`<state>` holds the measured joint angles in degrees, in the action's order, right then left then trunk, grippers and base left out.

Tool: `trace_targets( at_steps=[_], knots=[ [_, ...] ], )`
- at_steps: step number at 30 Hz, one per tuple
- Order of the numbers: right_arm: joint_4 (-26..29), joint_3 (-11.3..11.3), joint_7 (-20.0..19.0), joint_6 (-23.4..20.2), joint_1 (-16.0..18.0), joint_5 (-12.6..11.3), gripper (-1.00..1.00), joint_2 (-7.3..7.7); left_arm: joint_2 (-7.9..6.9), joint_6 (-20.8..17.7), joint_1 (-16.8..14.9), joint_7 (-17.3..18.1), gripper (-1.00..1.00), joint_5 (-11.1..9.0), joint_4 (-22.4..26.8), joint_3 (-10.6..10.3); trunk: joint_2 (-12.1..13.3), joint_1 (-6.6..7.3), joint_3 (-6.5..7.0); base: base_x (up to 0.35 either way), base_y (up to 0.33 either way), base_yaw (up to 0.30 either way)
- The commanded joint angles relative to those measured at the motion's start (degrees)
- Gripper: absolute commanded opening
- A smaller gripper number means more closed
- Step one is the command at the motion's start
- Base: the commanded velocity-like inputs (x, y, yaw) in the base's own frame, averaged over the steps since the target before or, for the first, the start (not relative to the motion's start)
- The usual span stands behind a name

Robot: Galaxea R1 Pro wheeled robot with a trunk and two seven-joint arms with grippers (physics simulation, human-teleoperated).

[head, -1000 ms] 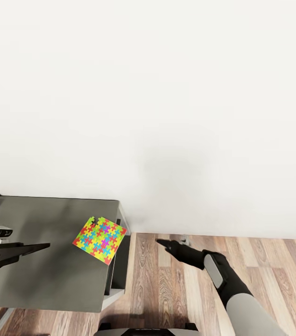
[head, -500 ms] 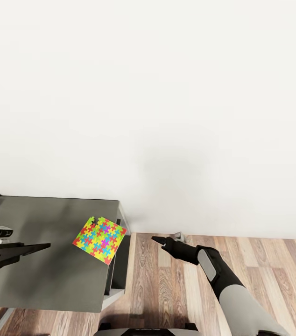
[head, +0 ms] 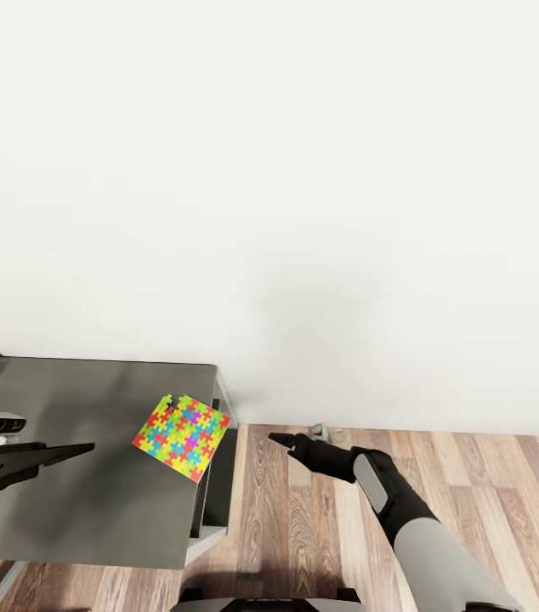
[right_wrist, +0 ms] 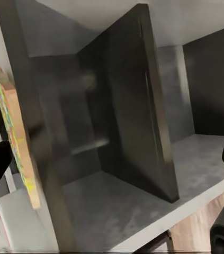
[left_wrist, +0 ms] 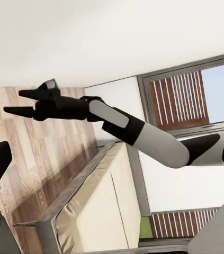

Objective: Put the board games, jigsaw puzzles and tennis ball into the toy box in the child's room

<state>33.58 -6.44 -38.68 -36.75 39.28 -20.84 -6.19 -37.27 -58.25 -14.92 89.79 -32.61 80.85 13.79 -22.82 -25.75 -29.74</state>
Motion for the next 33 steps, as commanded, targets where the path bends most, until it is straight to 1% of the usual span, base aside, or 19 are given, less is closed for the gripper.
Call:
trace_targets(
  at_steps=[1,2,4,7,9,16,24,33],
  knots=[
    [0.08,0.39,-0.17,-0.39,0.05,-0.06,1.00,-0.24,-0.02,-0.60,-0.02,0.21,1.00,0.01,0.01,-0.01,-0.09,-0.03,-0.08,0.000,0.000,0.000],
    [0.25,1.85,-0.30,-0.40,0.11,-0.07,1.00,-0.54,-0.01,-0.55,-0.02,0.21,1.00,0.01,0.01,0.00,-0.09,-0.03,-0.08,0.000,0.000,0.000],
    [0.38,3.16,-0.38,-0.44,0.24,-0.07,1.00,-0.77,-0.01,-0.52,-0.02,0.21,1.00,0.01,0.01,-0.01,-0.09,-0.03,-0.08,0.000,0.000,0.000],
    [0.52,4.79,-0.46,-0.49,0.57,-0.13,1.00,-1.02,0.00,-0.49,-0.02,0.21,1.00,0.01,0.01,0.00,-0.09,-0.03,-0.08,0.000,0.000,0.000],
    [0.55,5.23,-0.49,-0.50,0.68,-0.14,1.00,-1.09,0.00,-0.48,-0.02,0.21,1.00,0.01,0.01,0.00,-0.09,-0.03,-0.08,0.000,0.000,0.000],
    [0.60,5.88,-0.55,-0.51,0.91,-0.16,1.00,-1.29,0.00,-0.47,-0.02,0.21,1.00,0.01,0.01,0.00,-0.09,-0.03,-0.08,0.000,0.000,0.000],
    [1.42,6.30,-0.74,-0.51,1.19,-0.09,1.00,-2.12,0.00,-0.46,-0.02,0.21,1.00,0.01,0.01,-0.01,-0.09,-0.03,-0.08,0.000,0.019,0.000],
    [2.11,6.43,-0.78,-0.47,1.87,-0.08,1.00,-2.32,0.00,-0.45,-0.02,0.21,1.00,0.01,0.01,0.01,-0.09,-0.03,-0.08,0.000,0.028,0.000]
  ],
)
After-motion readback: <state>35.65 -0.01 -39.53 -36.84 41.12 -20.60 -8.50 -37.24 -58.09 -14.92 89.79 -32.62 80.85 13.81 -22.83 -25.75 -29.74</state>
